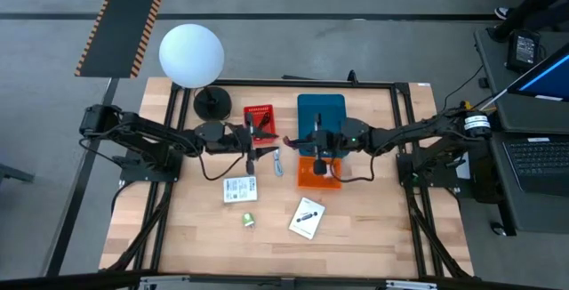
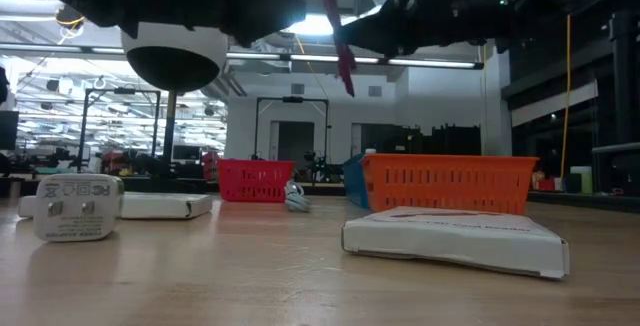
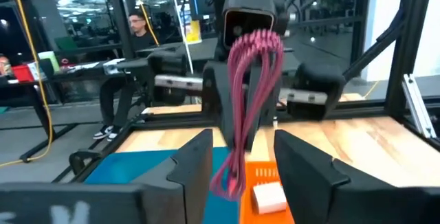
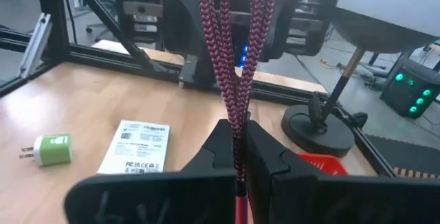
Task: Pick and place items into bin
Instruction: Put the pink charger cable into the red bin
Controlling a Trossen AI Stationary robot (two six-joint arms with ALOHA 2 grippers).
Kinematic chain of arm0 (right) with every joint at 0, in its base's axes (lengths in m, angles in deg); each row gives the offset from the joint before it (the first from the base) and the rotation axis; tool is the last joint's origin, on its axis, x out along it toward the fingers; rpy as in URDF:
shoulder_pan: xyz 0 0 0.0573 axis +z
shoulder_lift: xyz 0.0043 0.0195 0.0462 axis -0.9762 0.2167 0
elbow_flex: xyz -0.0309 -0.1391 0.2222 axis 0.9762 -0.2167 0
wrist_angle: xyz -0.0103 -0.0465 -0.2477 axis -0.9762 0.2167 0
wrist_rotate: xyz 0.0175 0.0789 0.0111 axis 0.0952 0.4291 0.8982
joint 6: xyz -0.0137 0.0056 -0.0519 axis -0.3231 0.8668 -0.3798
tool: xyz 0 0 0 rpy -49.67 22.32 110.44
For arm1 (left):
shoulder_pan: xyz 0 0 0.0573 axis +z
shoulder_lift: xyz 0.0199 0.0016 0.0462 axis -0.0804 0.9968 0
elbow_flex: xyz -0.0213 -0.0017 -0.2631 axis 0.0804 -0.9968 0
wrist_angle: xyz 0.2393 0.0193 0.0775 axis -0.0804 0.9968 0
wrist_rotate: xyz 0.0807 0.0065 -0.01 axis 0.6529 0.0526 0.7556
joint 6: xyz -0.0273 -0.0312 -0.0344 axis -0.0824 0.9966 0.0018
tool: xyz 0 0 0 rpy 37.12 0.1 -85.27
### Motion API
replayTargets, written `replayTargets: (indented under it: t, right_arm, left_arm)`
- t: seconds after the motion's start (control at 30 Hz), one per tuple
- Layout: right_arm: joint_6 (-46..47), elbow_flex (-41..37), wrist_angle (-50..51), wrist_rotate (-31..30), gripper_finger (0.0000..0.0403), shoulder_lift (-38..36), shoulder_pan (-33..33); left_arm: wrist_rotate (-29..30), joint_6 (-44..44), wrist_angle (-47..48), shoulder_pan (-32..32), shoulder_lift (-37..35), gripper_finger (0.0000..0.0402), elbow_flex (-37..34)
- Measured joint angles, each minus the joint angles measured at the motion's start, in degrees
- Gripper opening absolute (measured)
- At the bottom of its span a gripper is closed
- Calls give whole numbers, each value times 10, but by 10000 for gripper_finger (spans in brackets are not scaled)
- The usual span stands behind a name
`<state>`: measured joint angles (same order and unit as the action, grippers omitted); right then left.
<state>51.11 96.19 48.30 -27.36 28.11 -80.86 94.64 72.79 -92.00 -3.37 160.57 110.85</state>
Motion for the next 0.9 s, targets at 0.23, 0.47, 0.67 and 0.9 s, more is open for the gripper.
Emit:
replayTargets:
  t: [0.23, 0.47, 0.67, 0.9]
  right_arm:
    - [-1, 33, -1, 0, 0, 38, 0]
    - [-1, 34, 2, -1, 0, 42, 0]
    - [-3, 34, 6, -2, 0, 42, 0]
    - [-2, 35, 9, -1, 0, 42, 0]
  left_arm:
    - [0, 0, 5, 0, 51, 154, 46]
    - [-4, 0, 4, 0, 72, 142, 65]
    - [-3, -10, 5, 0, 72, 91, 65]
    - [-3, -35, 10, 0, 72, 13, 65]
